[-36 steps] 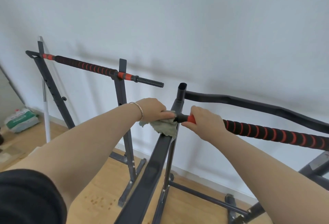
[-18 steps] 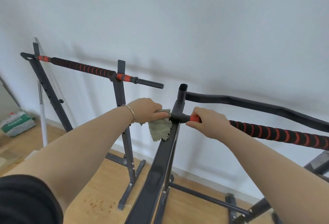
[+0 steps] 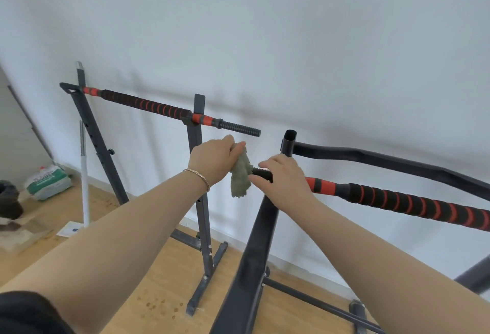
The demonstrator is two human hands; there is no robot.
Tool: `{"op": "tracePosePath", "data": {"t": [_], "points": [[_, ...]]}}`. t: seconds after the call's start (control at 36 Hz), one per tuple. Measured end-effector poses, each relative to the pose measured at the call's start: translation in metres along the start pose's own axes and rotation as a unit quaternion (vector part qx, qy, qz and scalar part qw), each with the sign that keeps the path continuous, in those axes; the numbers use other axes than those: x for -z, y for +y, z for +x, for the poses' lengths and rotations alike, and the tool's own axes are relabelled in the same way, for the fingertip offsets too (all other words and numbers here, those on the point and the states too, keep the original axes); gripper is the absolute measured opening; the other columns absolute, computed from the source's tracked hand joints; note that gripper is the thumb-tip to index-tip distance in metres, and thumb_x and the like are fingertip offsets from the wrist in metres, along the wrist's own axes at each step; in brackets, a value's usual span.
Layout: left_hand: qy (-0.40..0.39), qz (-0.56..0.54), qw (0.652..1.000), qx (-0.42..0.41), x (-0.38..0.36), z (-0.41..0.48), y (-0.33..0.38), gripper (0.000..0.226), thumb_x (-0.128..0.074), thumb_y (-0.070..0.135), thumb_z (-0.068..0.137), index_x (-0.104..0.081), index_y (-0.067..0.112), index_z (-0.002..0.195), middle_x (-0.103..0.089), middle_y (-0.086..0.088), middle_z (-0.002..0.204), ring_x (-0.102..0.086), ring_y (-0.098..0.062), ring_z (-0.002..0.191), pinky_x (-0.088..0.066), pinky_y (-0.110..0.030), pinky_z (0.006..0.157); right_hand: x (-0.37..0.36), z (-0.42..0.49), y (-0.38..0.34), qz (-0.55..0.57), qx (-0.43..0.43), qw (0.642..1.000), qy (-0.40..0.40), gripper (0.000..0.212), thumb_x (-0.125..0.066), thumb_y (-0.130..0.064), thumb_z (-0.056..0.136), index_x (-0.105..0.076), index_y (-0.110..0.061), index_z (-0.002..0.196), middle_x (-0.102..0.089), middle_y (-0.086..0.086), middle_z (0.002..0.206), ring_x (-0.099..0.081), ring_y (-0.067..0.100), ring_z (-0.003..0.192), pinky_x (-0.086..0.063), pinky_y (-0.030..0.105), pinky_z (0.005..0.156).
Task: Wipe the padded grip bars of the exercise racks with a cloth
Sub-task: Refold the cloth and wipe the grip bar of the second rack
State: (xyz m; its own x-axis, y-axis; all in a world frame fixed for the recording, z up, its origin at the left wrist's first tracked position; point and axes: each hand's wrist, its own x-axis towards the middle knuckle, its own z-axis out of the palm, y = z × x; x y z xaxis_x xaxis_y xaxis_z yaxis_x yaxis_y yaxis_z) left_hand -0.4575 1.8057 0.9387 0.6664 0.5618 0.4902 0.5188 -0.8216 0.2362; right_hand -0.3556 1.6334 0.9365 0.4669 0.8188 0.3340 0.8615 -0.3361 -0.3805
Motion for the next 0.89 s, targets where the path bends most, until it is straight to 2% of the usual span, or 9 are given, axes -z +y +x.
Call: {"op": "tracePosePath", "data": {"t": [0.11,0.22,0.31,0.39,0.47,0.56,0.72,0.81,0.89], "points": [[-0.015,-0.168,0.981,0.096,0.008,-0.003,0.013,0.043,-0.034,0.054,0.099,-0.044,0.020,0.075,-0.059,-0.001,0.061,-0.056,-0.020,0.049,-0.042,-0.032,0.046,-0.008,0.010,-0.015,-0.021,-0.017,0.999,-0.018,0.036,-0.055,-0.058,0.090,-0.070,-0.026,0.089,-0.058,-0.005,0.098,-0.048,0.022,0.100,-0.041,0.038,0.086],[-0.034,-0.336,0.929,0.151,0.008,-0.007,0.019,0.041,-0.041,0.050,0.097,-0.052,0.014,0.081,-0.064,-0.004,0.065,-0.059,-0.013,0.045,-0.043,-0.022,0.039,-0.009,0.014,-0.017,0.028,-0.061,0.998,-0.004,0.025,-0.062,-0.048,0.089,-0.064,-0.024,0.082,-0.052,-0.007,0.091,-0.048,0.023,0.097,-0.039,0.036,0.081],[-0.038,-0.366,0.916,0.162,0.007,-0.010,0.015,0.036,-0.044,0.049,0.095,-0.051,0.017,0.081,-0.063,0.006,0.062,-0.059,-0.005,0.049,-0.041,-0.015,0.044,-0.002,0.014,-0.011,0.134,-0.089,0.987,0.021,0.022,-0.069,-0.042,0.086,-0.064,-0.021,0.085,-0.059,-0.007,0.092,-0.053,0.020,0.094,-0.046,0.034,0.080],[-0.038,-0.375,0.912,0.164,0.008,-0.010,0.008,0.029,-0.054,0.046,0.093,-0.048,0.024,0.075,-0.054,0.017,0.064,-0.050,0.001,0.054,-0.038,-0.011,0.048,0.014,0.011,0.000,0.243,-0.126,0.961,0.049,0.022,-0.077,-0.032,0.080,-0.059,-0.020,0.080,-0.061,-0.008,0.080,-0.055,0.011,0.074,-0.042,0.025,0.064],[-0.065,-0.436,0.883,0.162,0.013,-0.006,0.008,0.018,-0.066,0.039,0.090,-0.059,0.025,0.080,-0.064,0.019,0.075,-0.055,0.008,0.059,-0.040,-0.009,0.053,0.036,0.007,0.017,0.370,-0.163,0.915,0.011,0.026,-0.080,-0.026,0.077,-0.056,-0.015,0.077,-0.061,-0.001,0.075,-0.057,0.016,0.070,-0.053,0.036,0.068],[-0.075,-0.488,0.857,0.144,0.019,-0.002,0.016,0.024,-0.070,0.033,0.089,-0.064,0.010,0.093,-0.068,0.001,0.092,-0.058,-0.007,0.080,-0.046,-0.023,0.074,0.056,-0.002,0.034,0.491,-0.165,0.855,-0.028,0.023,-0.081,-0.027,0.076,-0.061,-0.013,0.078,-0.067,0.005,0.079,-0.066,0.022,0.080,-0.058,0.041,0.081],[-0.127,-0.507,0.847,0.095,0.025,0.001,0.054,0.031,-0.071,0.044,0.082,-0.062,0.016,0.095,-0.070,0.003,0.088,-0.066,-0.013,0.082,-0.056,-0.028,0.071,0.087,-0.020,0.070,0.570,-0.198,0.797,0.031,0.011,-0.076,-0.009,0.083,-0.065,-0.010,0.084,-0.065,0.010,0.088,-0.066,0.024,0.080,-0.057,0.037,0.068],[-0.173,-0.501,0.845,0.071,0.023,0.000,0.075,0.039,-0.073,0.045,0.076,-0.060,0.017,0.099,-0.071,-0.010,0.105,-0.069,-0.029,0.098,-0.058,-0.048,0.084,0.099,-0.031,0.089,0.561,-0.225,0.795,0.051,0.008,-0.072,-0.009,0.088,-0.069,-0.016,0.085,-0.069,0.010,0.092,-0.069,0.026,0.079,-0.057,0.042,0.066],[-0.213,-0.522,0.824,0.051,0.017,0.002,0.093,0.032,-0.078,0.028,0.081,-0.054,0.016,0.097,-0.068,-0.013,0.111,-0.071,-0.024,0.089,-0.059,-0.047,0.076,0.108,-0.042,0.107,0.529,-0.261,0.805,0.066,0.008,-0.071,-0.013,0.090,-0.071,-0.021,0.091,-0.073,0.003,0.090,-0.070,0.022,0.074,-0.057,0.042,0.063]]}}
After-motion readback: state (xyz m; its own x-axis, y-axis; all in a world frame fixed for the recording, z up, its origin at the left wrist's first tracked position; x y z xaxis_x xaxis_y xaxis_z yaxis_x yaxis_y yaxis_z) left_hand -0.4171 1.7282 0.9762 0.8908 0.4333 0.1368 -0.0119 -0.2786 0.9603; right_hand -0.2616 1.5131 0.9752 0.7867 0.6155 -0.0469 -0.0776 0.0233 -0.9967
